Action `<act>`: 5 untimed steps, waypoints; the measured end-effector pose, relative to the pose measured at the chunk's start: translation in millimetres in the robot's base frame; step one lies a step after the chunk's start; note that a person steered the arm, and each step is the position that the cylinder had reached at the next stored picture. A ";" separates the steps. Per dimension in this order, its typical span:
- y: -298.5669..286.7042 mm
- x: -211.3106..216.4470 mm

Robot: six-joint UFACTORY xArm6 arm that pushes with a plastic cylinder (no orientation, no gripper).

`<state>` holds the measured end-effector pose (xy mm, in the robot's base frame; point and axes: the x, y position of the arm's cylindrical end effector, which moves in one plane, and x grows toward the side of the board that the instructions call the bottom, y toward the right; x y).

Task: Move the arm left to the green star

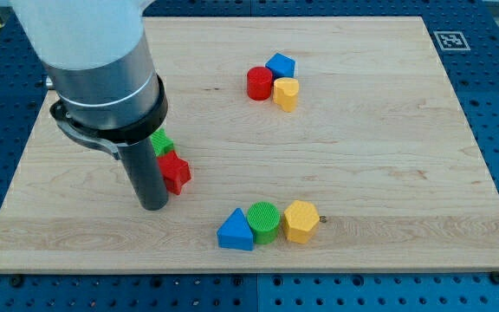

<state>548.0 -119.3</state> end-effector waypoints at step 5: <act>-55.9 4.1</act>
<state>552.1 -175.2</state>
